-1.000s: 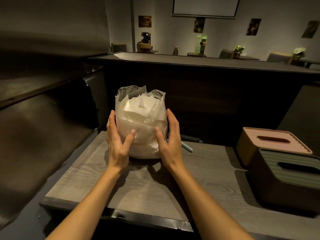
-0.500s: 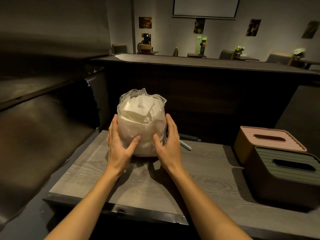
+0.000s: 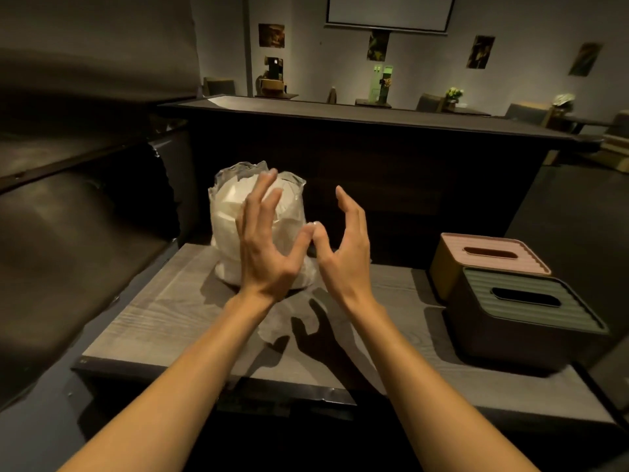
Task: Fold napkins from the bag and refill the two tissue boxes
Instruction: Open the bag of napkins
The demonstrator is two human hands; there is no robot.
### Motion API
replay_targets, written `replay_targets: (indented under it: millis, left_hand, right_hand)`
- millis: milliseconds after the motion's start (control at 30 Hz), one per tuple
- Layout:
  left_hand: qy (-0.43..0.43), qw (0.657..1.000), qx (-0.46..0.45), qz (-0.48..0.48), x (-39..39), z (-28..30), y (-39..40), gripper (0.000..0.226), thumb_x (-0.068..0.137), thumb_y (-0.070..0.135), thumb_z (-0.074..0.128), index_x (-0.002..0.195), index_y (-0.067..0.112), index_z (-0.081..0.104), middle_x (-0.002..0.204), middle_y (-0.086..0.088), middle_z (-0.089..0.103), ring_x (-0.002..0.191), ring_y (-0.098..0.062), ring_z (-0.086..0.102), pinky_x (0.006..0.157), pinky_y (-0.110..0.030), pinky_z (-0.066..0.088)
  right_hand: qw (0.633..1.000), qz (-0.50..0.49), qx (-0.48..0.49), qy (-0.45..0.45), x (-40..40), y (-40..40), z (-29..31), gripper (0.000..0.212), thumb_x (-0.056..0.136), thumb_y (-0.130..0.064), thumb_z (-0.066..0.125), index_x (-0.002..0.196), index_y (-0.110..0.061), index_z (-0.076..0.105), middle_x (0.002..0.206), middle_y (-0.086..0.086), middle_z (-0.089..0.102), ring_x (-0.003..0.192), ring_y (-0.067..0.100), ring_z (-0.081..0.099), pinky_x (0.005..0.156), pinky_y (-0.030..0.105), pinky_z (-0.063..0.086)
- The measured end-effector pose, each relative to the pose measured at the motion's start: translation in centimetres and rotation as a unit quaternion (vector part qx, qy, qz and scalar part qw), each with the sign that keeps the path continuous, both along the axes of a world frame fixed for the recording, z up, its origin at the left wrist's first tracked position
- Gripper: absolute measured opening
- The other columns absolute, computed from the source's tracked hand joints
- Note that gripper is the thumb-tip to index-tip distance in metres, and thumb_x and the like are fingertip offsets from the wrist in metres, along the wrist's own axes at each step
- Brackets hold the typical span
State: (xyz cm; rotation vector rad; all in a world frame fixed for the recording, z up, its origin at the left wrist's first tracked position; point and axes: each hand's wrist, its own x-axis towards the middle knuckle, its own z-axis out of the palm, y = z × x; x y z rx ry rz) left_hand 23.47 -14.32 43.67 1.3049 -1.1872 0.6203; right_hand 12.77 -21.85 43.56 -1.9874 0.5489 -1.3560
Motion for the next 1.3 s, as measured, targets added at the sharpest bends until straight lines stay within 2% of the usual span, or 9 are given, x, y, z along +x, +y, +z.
replay_targets:
  millis: [100, 267, 367, 500, 967, 1067, 1167, 1233, 1300]
  left_hand:
    - [0.01, 0.999, 0.018, -0.044, -4.4, -0.3, -2.7, 0.057, 0.095, 0.035, 0.062, 0.142, 0.006, 0.051, 0.155, -0.012, 0.047, 0.149, -0.026, 0.039, 0.116, -0.057, 0.035]
    - [0.059, 0.981, 0.107, -0.153, -12.6, -1.6, -6.3, 0.056, 0.097, 0.047, 0.059, 0.145, 0.018, 0.052, 0.156, 0.004, 0.045, 0.145, -0.012, 0.04, 0.119, -0.042, 0.036]
    - [0.059, 0.948, 0.196, -0.242, -17.0, -2.9, -7.8, 0.052, 0.095, 0.057, 0.056, 0.142, 0.034, 0.05, 0.153, 0.018, 0.04, 0.139, -0.003, 0.039, 0.115, -0.034, 0.035]
    - [0.047, 0.919, 0.288, -0.266, -20.9, -5.4, -9.5, 0.058, 0.1, 0.06, 0.047, 0.147, 0.026, 0.052, 0.158, 0.012, 0.036, 0.144, -0.008, 0.035, 0.12, -0.041, 0.03]
    - [0.028, 0.958, 0.231, -0.166, -12.8, -7.3, -4.6, 0.039, 0.102, 0.047, 0.043, 0.112, 0.019, 0.069, 0.129, 0.006, 0.05, 0.125, -0.01, 0.047, 0.106, -0.036, 0.041]
    - [0.091, 0.963, 0.217, -0.132, -9.6, -8.0, -2.8, 0.051, 0.102, 0.051, 0.036, 0.126, 0.014, 0.062, 0.14, 0.001, 0.045, 0.133, -0.011, 0.043, 0.113, -0.038, 0.039]
    - [0.221, 0.92, 0.261, -0.192, -7.5, -8.3, -1.4, 0.098, 0.089, 0.085, 0.03, 0.163, 0.022, 0.017, 0.168, 0.009, 0.017, 0.154, -0.006, 0.019, 0.124, -0.028, 0.021]
    - [0.284, 0.882, 0.297, -0.229, -6.5, -8.4, -1.3, 0.13, 0.066, 0.104, 0.032, 0.163, 0.027, -0.008, 0.166, 0.019, 0.004, 0.151, 0.002, 0.008, 0.12, -0.023, 0.014]
    - [0.3, 0.871, 0.305, -0.242, -5.8, -8.6, -1.7, 0.14, 0.059, 0.106, 0.039, 0.164, 0.025, -0.006, 0.168, 0.013, 0.004, 0.152, -0.001, 0.009, 0.125, -0.027, 0.013]
  right_hand:
    - [0.998, -0.047, -0.037, -0.004, -4.7, -1.1, 1.7, 0.061, 0.101, -0.027, 0.063, 0.156, -0.021, 0.039, 0.155, -0.005, 0.042, 0.14, 0.0, 0.04, 0.115, 0.029, 0.038]
    - [0.976, -0.172, -0.078, 0.111, -14.9, -3.6, 2.6, 0.043, 0.099, -0.032, 0.06, 0.142, -0.027, 0.054, 0.136, -0.008, 0.056, 0.125, 0.007, 0.053, 0.109, 0.039, 0.047]
    - [0.929, -0.274, -0.101, 0.229, -21.4, -5.2, 2.1, 0.022, 0.097, -0.034, 0.06, 0.117, -0.025, 0.064, 0.116, -0.007, 0.066, 0.11, 0.013, 0.061, 0.102, 0.037, 0.046]
    - [0.867, -0.319, -0.074, 0.377, -26.4, -6.5, 0.8, 0.023, 0.096, -0.039, 0.058, 0.11, -0.024, 0.067, 0.111, -0.003, 0.07, 0.108, 0.021, 0.063, 0.1, 0.045, 0.045]
    - [0.887, -0.215, -0.096, 0.397, -17.2, -2.6, -0.4, 0.04, 0.101, -0.051, 0.05, 0.12, -0.026, 0.076, 0.13, 0.004, 0.064, 0.118, 0.025, 0.053, 0.092, 0.042, 0.05]
    - [0.909, -0.155, -0.087, 0.377, -12.6, -0.9, -0.2, 0.037, 0.101, -0.048, 0.051, 0.119, -0.027, 0.076, 0.132, 0.005, 0.065, 0.123, 0.026, 0.056, 0.096, 0.043, 0.047]
    - [0.918, -0.14, -0.089, 0.36, -9.1, 0.3, -0.3, 0.035, 0.1, -0.048, 0.051, 0.107, -0.028, 0.078, 0.109, -0.001, 0.074, 0.109, 0.022, 0.066, 0.09, 0.043, 0.05]
    - [0.917, -0.147, -0.079, 0.361, -8.2, 0.3, -0.3, 0.033, 0.1, -0.048, 0.051, 0.102, -0.029, 0.078, 0.095, -0.005, 0.075, 0.097, 0.02, 0.068, 0.087, 0.044, 0.052]
    - [0.922, -0.141, -0.059, 0.355, -8.2, 0.1, 0.0, 0.031, 0.101, -0.048, 0.053, 0.106, -0.03, 0.077, 0.097, -0.007, 0.075, 0.097, 0.018, 0.068, 0.086, 0.041, 0.052]
